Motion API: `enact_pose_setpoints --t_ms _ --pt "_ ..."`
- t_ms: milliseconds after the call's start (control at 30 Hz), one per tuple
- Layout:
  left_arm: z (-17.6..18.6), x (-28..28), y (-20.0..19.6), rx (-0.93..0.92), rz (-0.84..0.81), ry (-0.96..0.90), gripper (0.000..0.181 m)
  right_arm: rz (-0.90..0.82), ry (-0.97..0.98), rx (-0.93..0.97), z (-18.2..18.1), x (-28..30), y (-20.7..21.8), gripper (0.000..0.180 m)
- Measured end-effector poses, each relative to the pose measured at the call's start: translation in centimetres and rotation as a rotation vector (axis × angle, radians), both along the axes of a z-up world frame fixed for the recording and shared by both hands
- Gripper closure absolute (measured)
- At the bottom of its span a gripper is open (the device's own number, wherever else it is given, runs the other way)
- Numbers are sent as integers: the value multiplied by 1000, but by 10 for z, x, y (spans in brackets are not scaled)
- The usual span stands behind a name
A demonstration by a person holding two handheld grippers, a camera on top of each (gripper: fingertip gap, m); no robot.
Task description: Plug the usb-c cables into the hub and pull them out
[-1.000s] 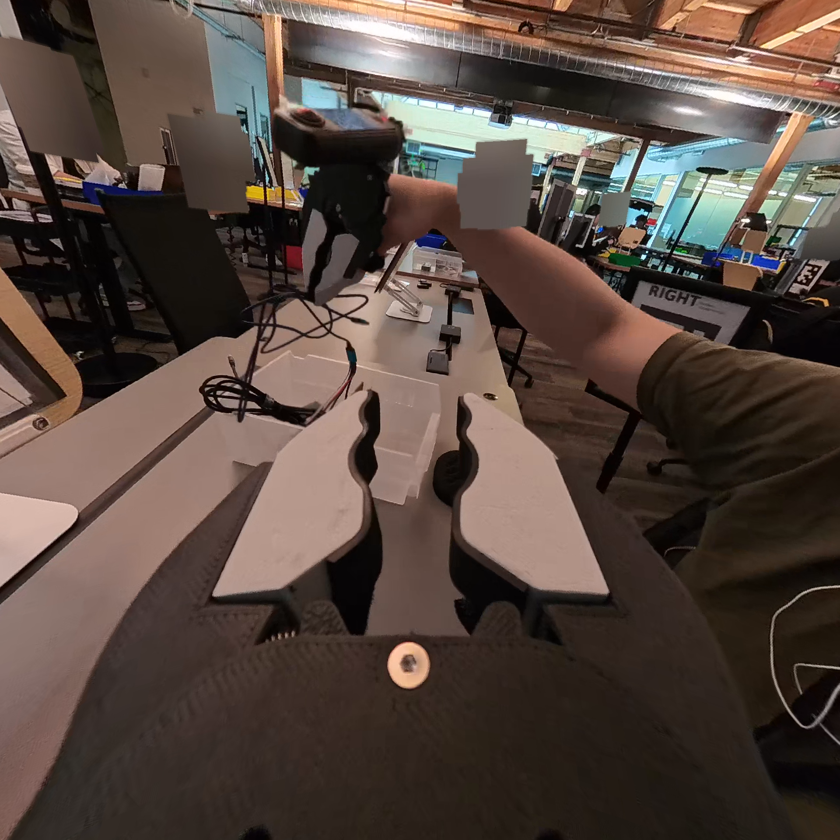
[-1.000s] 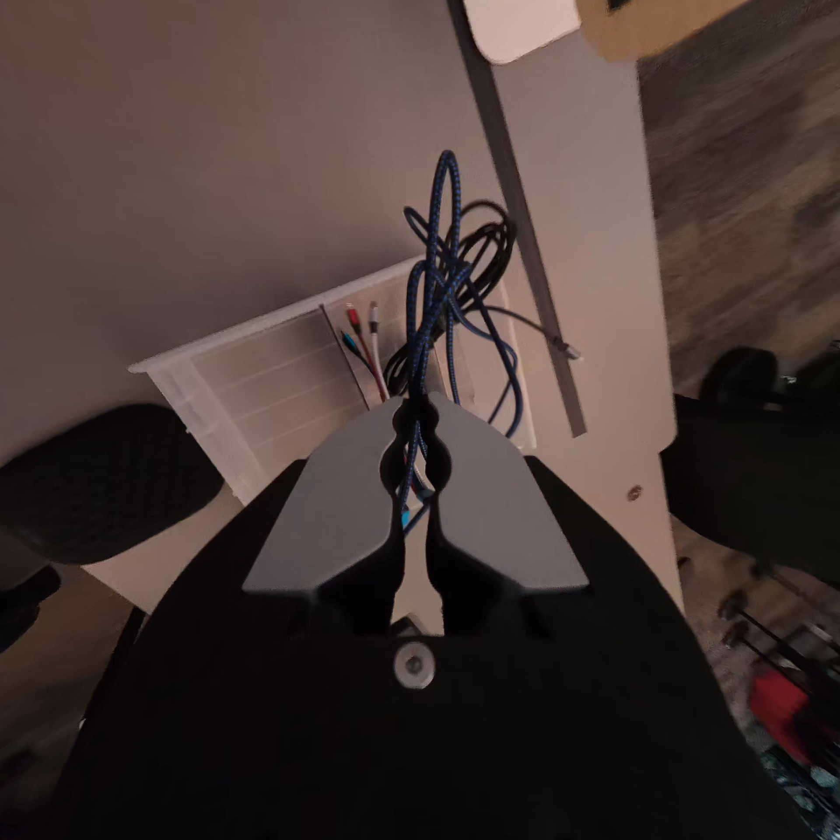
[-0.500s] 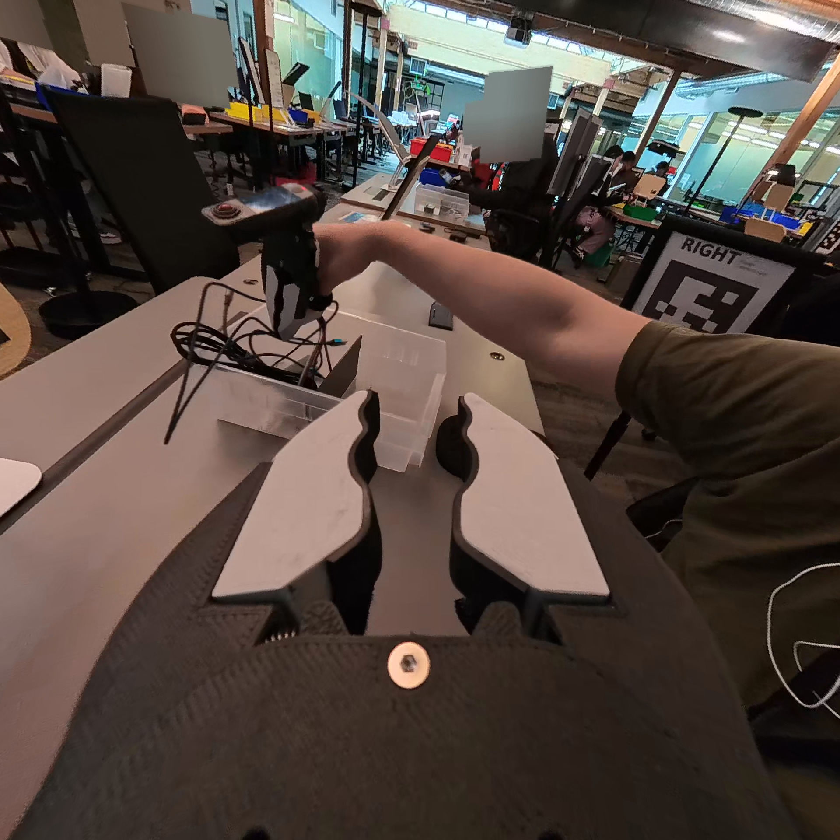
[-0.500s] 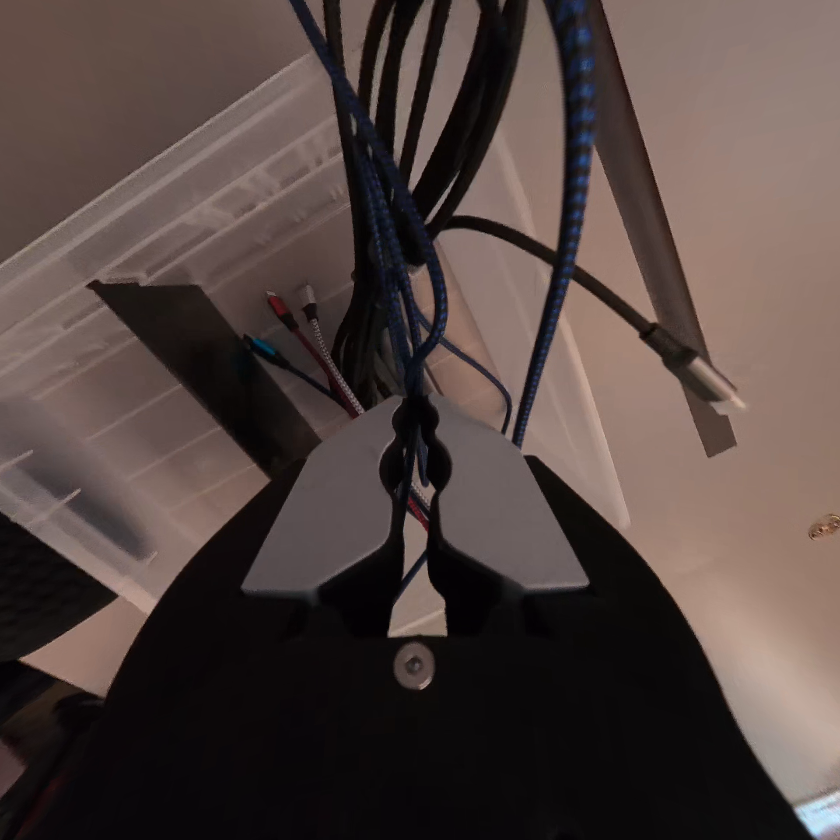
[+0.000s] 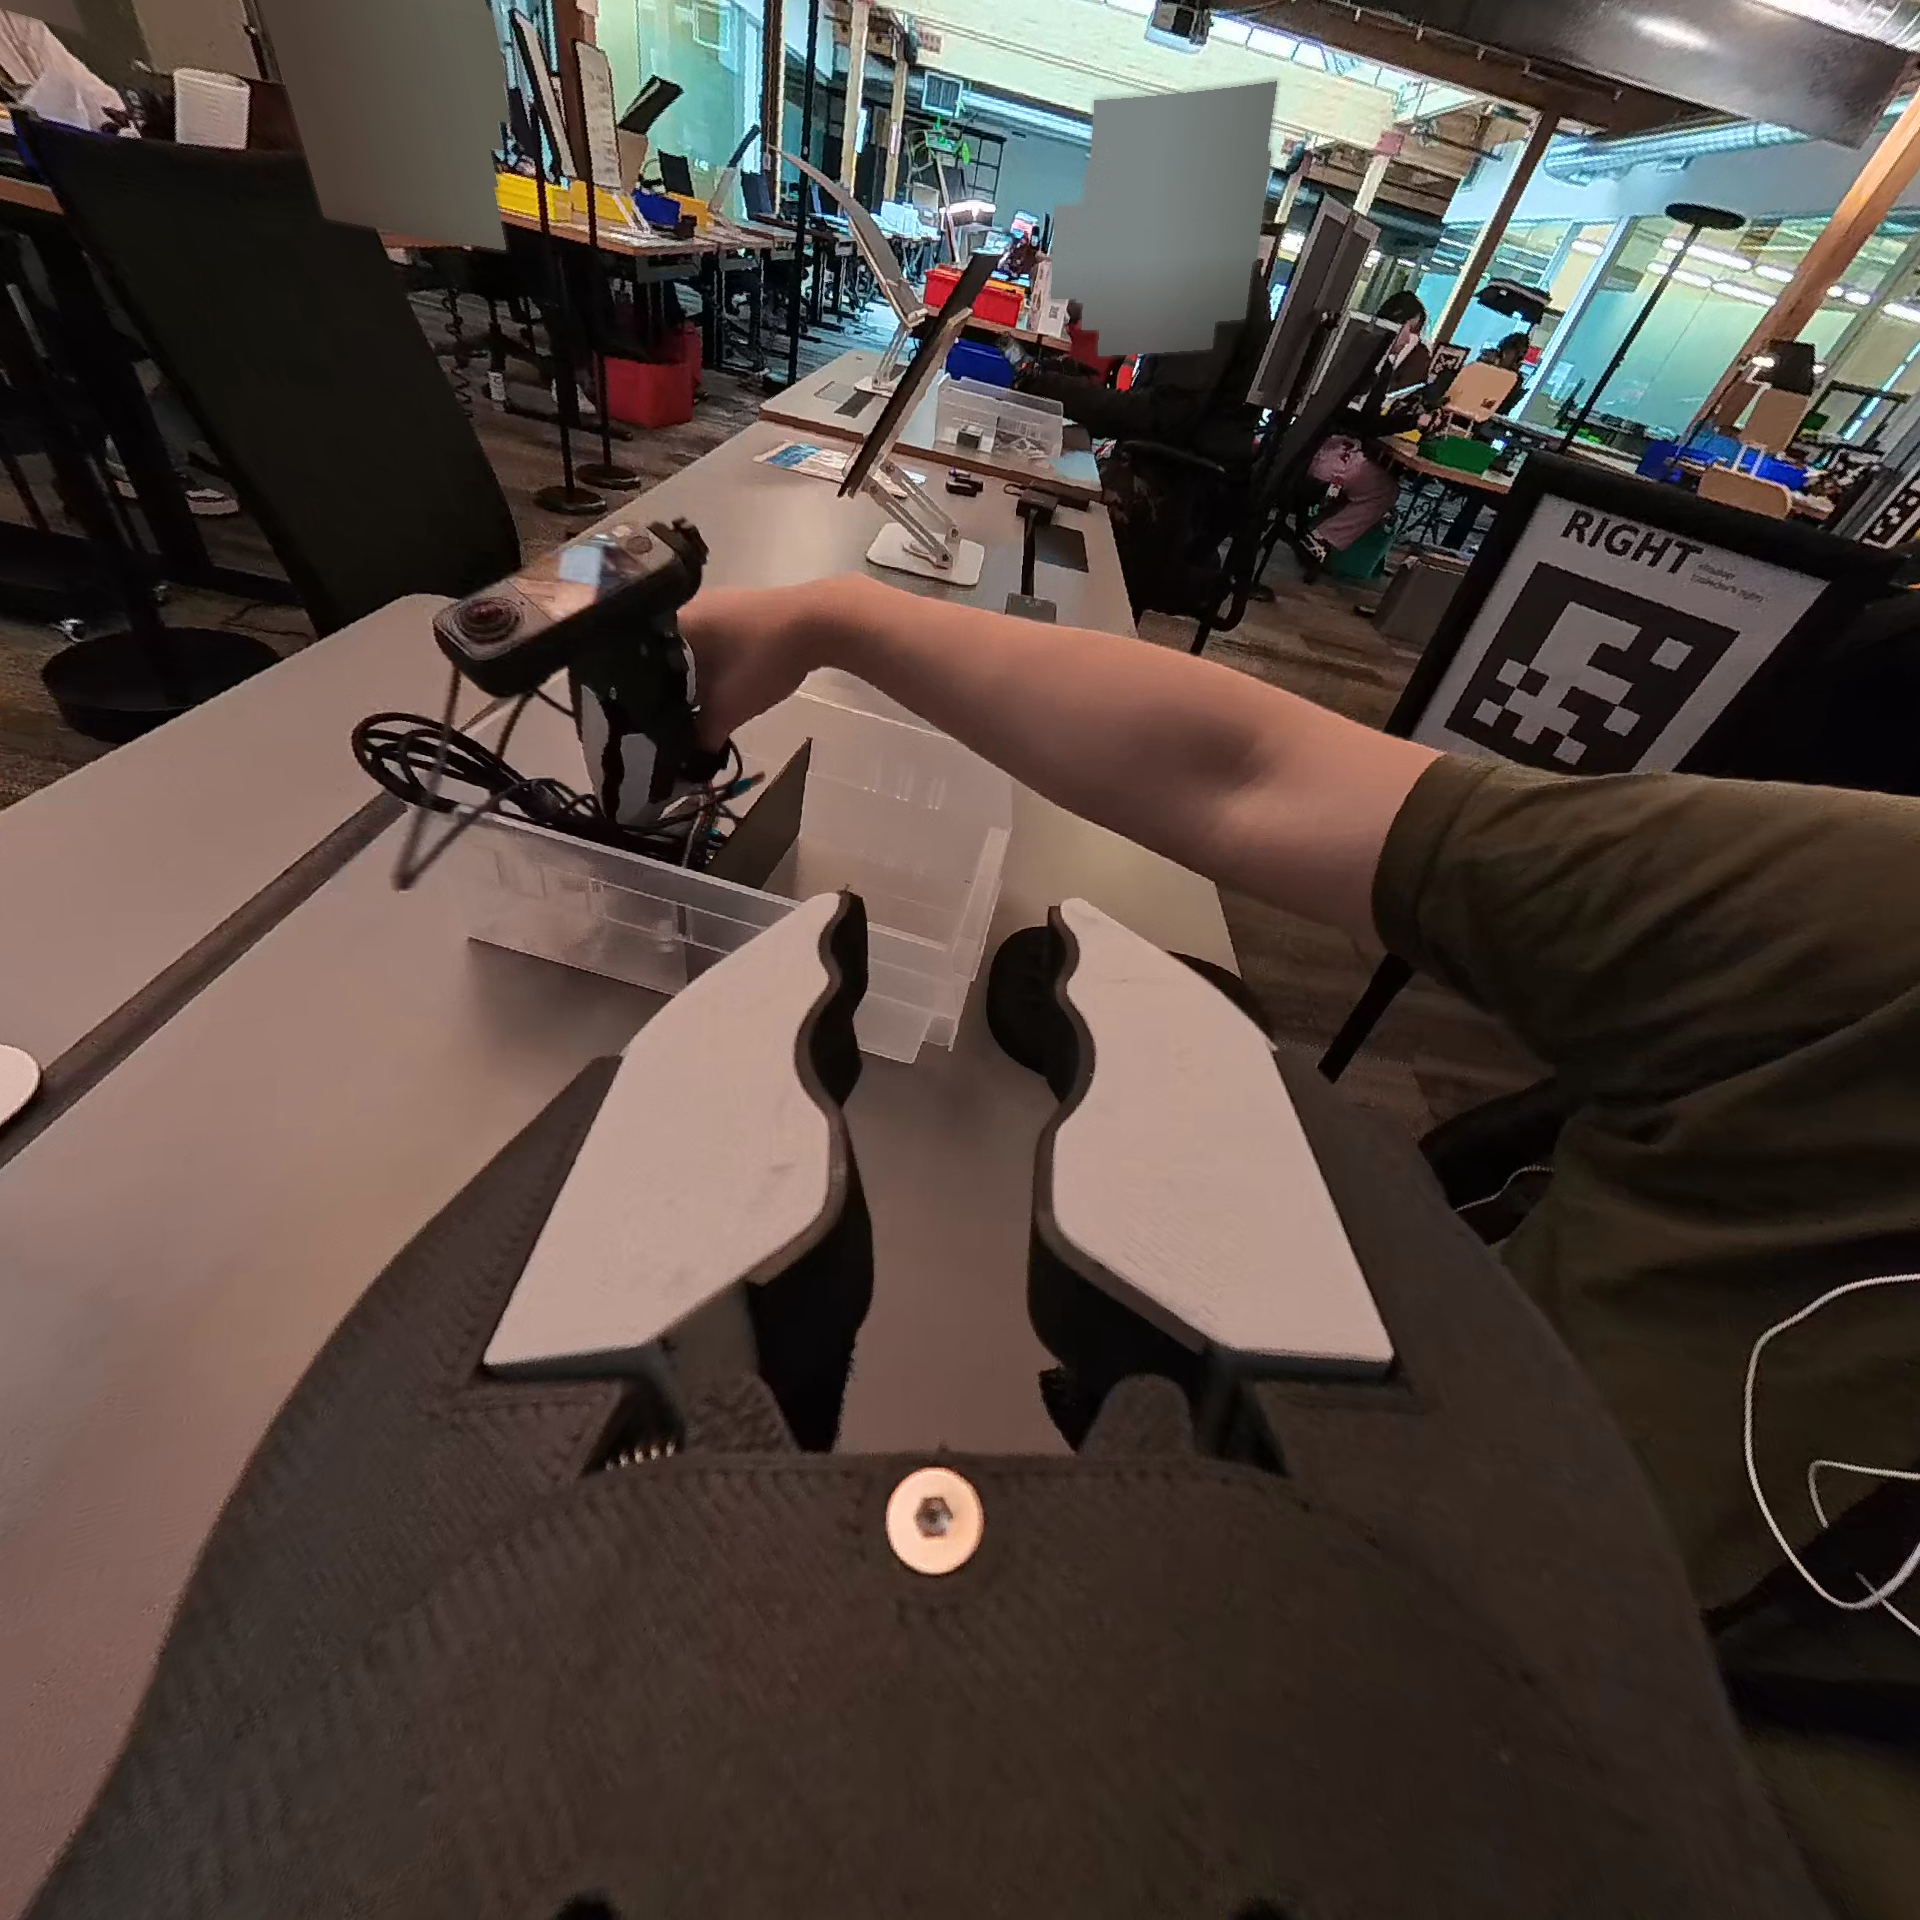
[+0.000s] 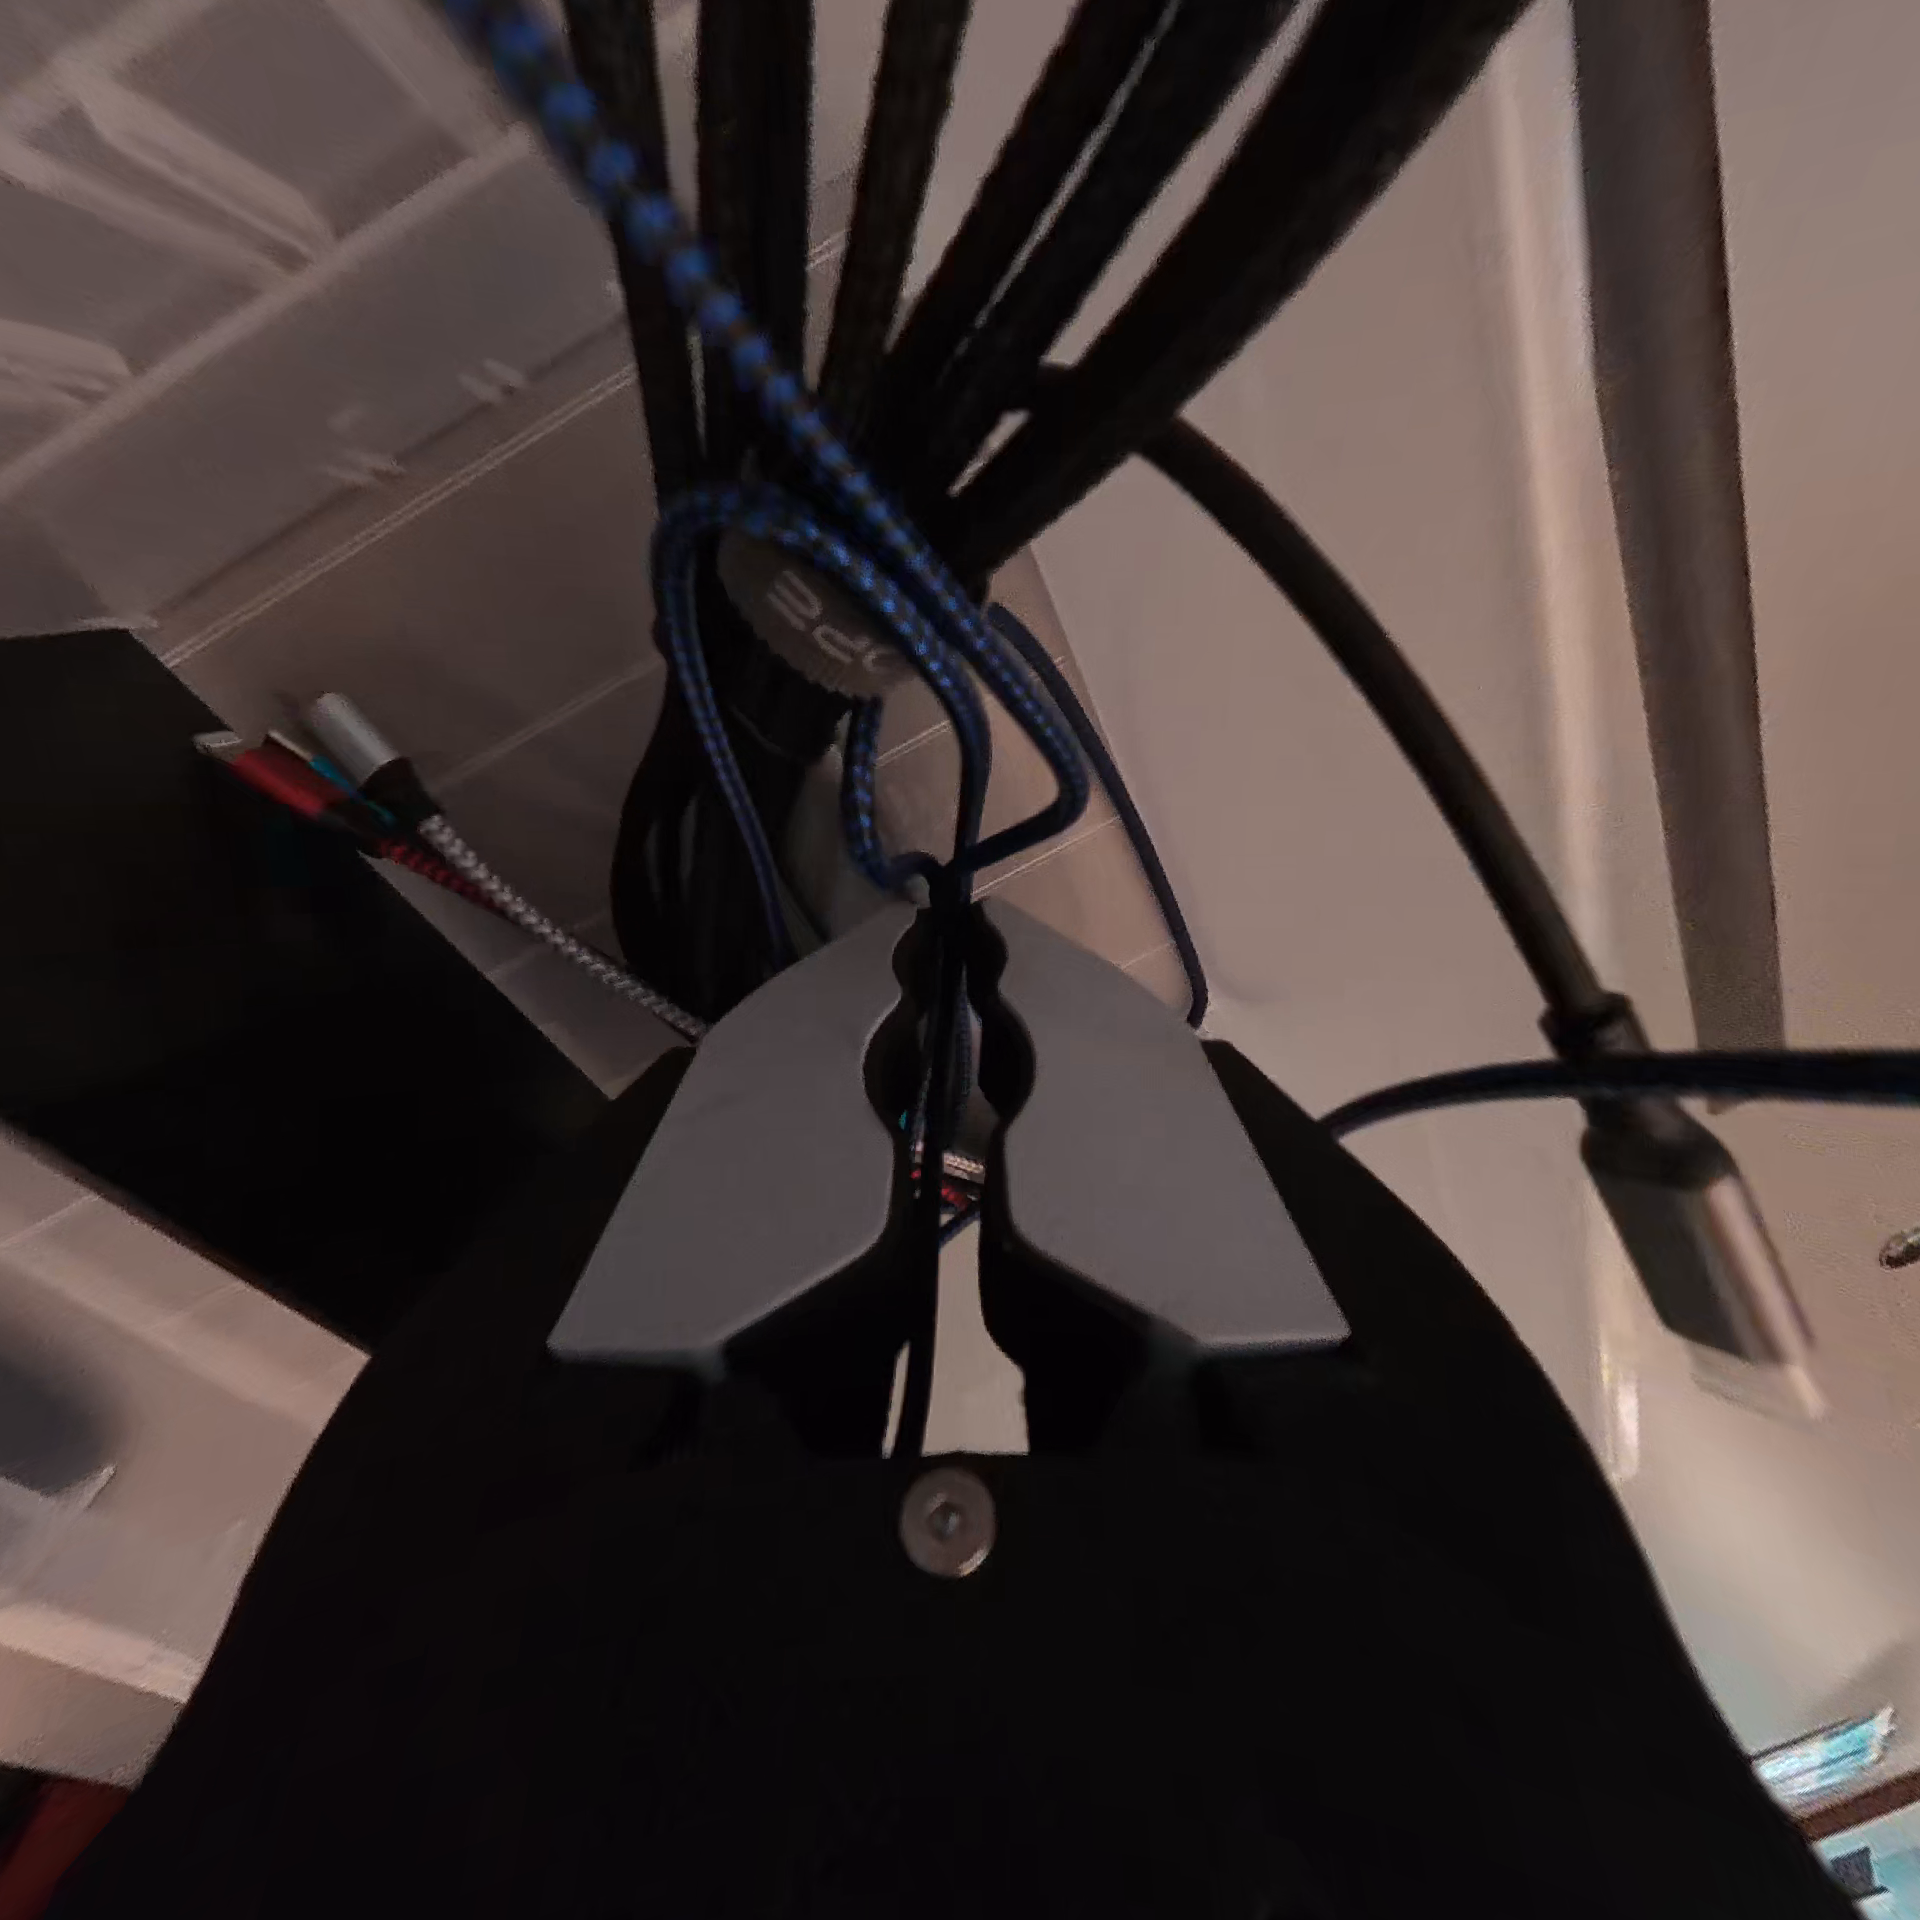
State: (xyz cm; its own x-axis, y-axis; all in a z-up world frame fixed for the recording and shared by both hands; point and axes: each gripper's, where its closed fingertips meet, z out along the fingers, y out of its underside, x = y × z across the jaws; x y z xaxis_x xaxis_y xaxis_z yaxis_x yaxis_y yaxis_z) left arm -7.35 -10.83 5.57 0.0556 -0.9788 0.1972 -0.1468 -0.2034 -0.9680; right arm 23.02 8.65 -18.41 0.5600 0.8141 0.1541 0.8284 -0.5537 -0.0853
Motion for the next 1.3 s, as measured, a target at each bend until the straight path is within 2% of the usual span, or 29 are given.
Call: enact_pose_setpoints --t_ms 100,133,200,267,500,567,667,733,800,967,1067,1167,1300 --pt "2 -2 1 -2 3 -9 148 -33 -3 18 4 4 -1 170" --pt "3 -4 2 -3 5 -12 148 -47 -20 8 5 9 -3 163" --pt "5 -6 2 -2 8 -21 148 -81 -15 -39 9 14 -14 159" --pt "8 -10 3 2 14 -29 148 -96 18 -23 20 16 -16 146" --pt "28 -39 9 46 85 -69 148 -100 248 143 101 12 -24 139" --pt "36 -59 18 74 162 -79 147 -87 345 268 138 5 -22 139" --pt "40 -102 41 139 373 -27 145 -43 498 535 201 -17 -19 132" --pt "33 -140 58 159 544 63 143 -54 548 714 236 -31 -23 128" --pt "18 -181 68 143 689 188 143 -51 559 832 253 -48 -34 121" --pt "-34 -248 65 136 825 551 144 64 554 876 244 -119 -66 115" --pt "-70 -244 50 48 686 705 141 136 582 869 242 -156 -70 113" --pt "-104 -240 47 53 577 874 141 230 676 842 236 -186 -77 112" --pt "-148 -247 50 -212 552 1019 134 234 638 777 215 -187 -68 112"
